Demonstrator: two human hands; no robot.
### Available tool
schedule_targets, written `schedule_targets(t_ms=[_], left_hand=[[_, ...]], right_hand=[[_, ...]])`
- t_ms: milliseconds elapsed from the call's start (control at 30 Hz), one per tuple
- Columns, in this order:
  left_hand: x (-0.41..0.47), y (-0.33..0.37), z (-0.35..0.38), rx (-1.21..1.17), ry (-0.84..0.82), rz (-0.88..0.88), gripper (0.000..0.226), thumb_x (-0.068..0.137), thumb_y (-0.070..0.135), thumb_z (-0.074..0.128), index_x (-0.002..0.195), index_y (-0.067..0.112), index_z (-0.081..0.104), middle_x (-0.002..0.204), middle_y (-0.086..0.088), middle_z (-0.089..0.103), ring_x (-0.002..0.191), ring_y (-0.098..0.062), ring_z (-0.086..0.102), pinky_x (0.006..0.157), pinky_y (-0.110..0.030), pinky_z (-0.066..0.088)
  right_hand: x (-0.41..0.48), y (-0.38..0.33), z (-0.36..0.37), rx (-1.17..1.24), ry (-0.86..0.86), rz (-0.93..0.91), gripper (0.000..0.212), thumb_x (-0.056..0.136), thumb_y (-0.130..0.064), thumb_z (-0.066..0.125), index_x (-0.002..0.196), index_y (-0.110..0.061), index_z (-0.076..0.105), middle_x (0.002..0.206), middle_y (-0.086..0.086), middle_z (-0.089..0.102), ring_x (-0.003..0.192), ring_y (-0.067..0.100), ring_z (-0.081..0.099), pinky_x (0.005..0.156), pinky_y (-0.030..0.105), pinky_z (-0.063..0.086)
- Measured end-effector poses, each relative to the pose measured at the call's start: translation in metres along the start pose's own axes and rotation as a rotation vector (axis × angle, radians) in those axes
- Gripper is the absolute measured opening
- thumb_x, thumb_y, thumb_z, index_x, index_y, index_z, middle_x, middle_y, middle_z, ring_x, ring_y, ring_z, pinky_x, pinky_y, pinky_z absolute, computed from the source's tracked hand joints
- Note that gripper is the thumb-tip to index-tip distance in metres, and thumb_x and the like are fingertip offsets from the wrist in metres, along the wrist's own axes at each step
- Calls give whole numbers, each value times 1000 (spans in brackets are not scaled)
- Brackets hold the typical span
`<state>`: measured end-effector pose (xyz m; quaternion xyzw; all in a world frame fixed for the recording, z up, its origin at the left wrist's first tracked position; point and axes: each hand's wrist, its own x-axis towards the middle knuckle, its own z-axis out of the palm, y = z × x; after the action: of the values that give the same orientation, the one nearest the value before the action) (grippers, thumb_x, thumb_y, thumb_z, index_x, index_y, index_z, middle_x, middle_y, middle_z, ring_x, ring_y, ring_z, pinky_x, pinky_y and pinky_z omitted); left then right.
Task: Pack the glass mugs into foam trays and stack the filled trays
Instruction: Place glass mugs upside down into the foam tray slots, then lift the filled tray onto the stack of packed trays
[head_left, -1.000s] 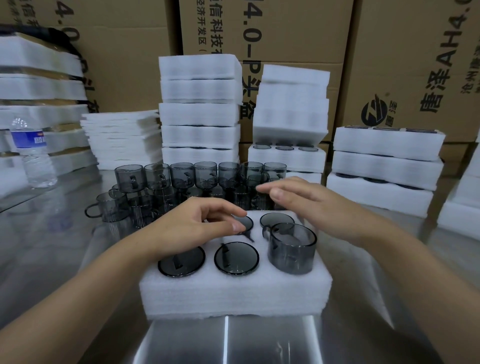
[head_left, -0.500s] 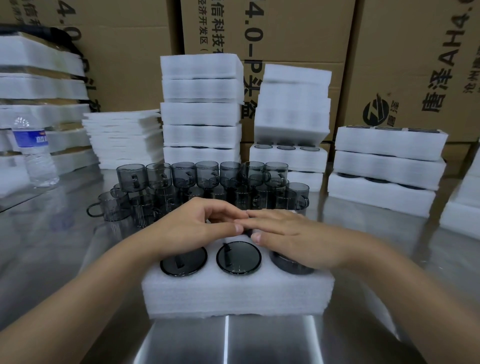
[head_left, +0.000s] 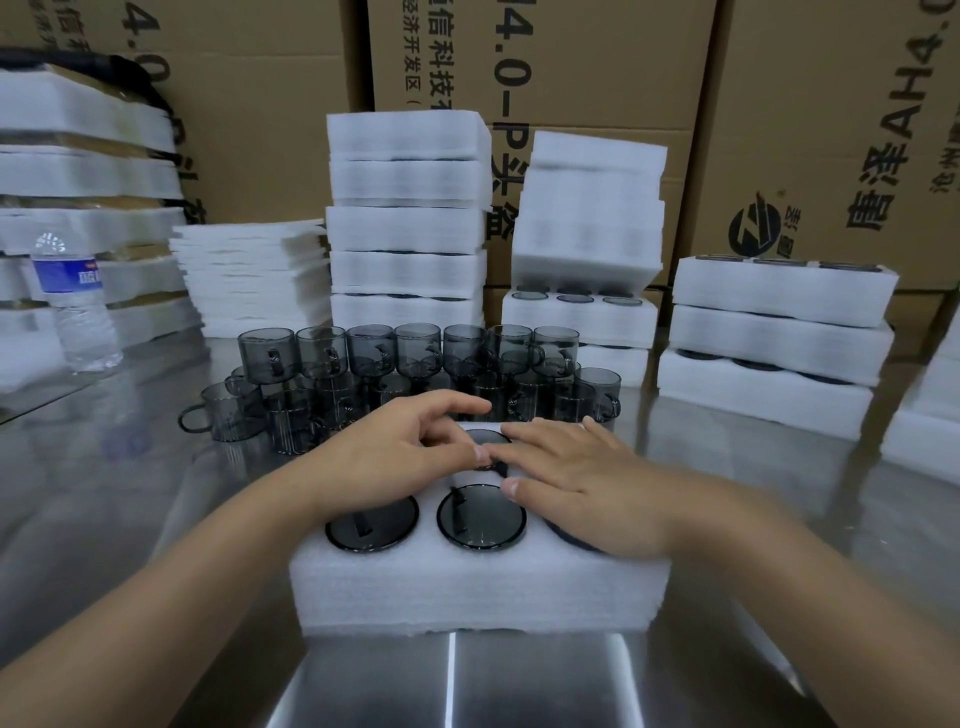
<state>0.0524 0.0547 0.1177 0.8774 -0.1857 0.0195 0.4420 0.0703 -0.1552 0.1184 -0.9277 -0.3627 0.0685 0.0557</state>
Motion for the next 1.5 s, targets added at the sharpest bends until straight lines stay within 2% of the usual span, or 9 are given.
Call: schedule_targets(t_ms=[167, 467, 700, 800, 867, 933, 1100, 1300, 1500], left_hand=[[1, 2, 3, 102, 47, 21, 24, 88, 28, 64, 109, 39, 62, 87, 11, 71, 82, 1, 63, 68, -6, 42], [-8, 8, 9, 341, 160, 40, 20, 88, 22, 63, 103, 33, 70, 84, 16, 68, 73, 3, 59, 65, -8, 43], [-53, 16, -10, 493, 356, 64, 15, 82, 40, 66, 75, 52, 62, 73, 34, 64, 73, 10, 60, 64, -15, 43], [-80, 16, -20, 335, 170, 54, 34, 59, 62, 68, 91, 53, 62, 82, 25, 68, 74, 2, 65, 70, -17, 49], [-91, 13, -19, 678, -7, 71, 58, 56, 65, 62, 112, 59, 49, 99, 28, 64, 88, 3, 61, 76, -13, 44], [-92, 16, -16, 1029, -54, 94, 66, 71, 56, 59, 130, 56, 31, 112, 21, 61, 100, -3, 54, 70, -10, 32], [-55, 53, -29, 1108, 63, 188, 62, 87, 49, 60, 140, 53, 27, 105, 15, 65, 91, -8, 55, 66, -4, 27], [69, 128, -35, 1087, 281, 445, 57, 92, 37, 57, 143, 44, 30, 138, 13, 53, 100, -22, 60, 81, -30, 40], [228, 184, -10, 1129, 377, 527, 47, 98, 15, 43, 139, 36, 35, 130, 1, 59, 100, -30, 53, 76, -30, 24]], right_hand=[[1, 2, 2, -18, 26, -25, 49, 97, -55, 10, 146, -51, 4, 157, -21, -5, 143, 2, -13, 116, 42, -15], [3, 5, 6, -40, 49, -20, 65, 87, -73, 11, 146, -49, 0, 158, -18, -5, 144, 5, -13, 113, 43, -17], [-42, 4, -4, 8, 517, -39, 67, 77, -79, 25, 123, -40, 55, 115, -21, 48, 112, 0, 33, 105, 18, 17], [-66, 3, 6, -156, 502, -120, 62, 73, -79, 35, 93, -30, 67, 85, -18, 52, 91, 5, 40, 88, 18, 20], [-73, -3, 15, -359, 515, -165, 50, 75, -71, 45, 84, -26, 65, 79, -15, 54, 87, 11, 44, 87, 27, 31], [-78, -7, 12, -433, 442, -108, 45, 80, -64, 45, 95, -25, 61, 91, -13, 58, 93, 15, 42, 89, 32, 29], [-92, 15, -33, -376, 633, -88, 40, 79, -61, 53, 104, -31, 62, 85, -17, 55, 81, 12, 32, 73, 30, 15], [-116, 88, -133, -614, 815, 236, 44, 79, -61, 54, 113, -33, 60, 94, -12, 62, 83, 12, 30, 71, 31, 12], [-114, 177, -220, -864, 734, 640, 52, 80, -69, 49, 121, -38, 56, 105, 2, 65, 105, 23, 43, 87, 38, 24]])
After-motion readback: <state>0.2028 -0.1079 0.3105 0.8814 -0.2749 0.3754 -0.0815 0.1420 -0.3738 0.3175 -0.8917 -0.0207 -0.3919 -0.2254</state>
